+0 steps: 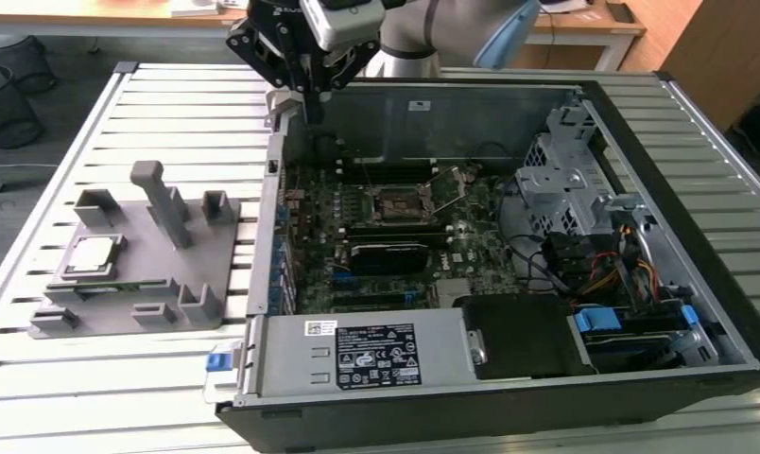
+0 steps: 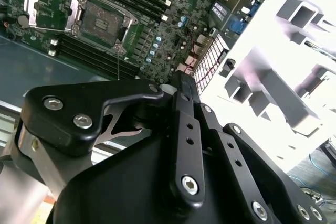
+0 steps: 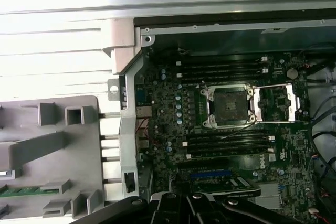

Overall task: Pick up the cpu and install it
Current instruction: 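Reach for the cpu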

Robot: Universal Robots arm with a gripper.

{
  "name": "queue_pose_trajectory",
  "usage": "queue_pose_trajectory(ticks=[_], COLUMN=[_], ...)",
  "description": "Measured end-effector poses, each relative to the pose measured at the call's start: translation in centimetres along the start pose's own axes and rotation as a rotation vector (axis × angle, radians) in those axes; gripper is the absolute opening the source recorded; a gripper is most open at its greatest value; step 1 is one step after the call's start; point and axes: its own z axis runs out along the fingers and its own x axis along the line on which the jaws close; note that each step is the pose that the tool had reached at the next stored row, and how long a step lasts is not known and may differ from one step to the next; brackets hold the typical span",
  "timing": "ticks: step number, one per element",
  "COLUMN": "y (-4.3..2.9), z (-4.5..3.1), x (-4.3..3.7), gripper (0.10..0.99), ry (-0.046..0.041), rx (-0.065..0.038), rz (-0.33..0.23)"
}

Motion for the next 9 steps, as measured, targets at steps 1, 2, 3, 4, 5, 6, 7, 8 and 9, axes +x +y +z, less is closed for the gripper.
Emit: queue_pose_trajectory(ticks=[1,2,3,4,5,6,7,8,9], y=[-0.01,-0.02,-0.03,-0.04,-0.05,-0.06,-0.07,-0.08,-0.09], z=[0.00,0.00,0.00,0.00,-0.01,0.00,-0.01,-0.01,-0.01], x=[0.12,0.24,0.36,0.49,0.62,0.75,0.89,1.01,1.14], gripper=[0.106,0.106,0.106,0.106,0.106,0.106,0.106,0.106,0.106], ry=[0.0000,0.0000,0.0000,0.0000,0.0000,0.0000,0.0000,0.0000,0.0000], rx=[0.000,0.000,0.000,0.000,0.000,0.000,0.000,0.000,0.000], rz=[0.000,0.000,0.000,0.000,0.000,0.000,0.000,0.000,0.000])
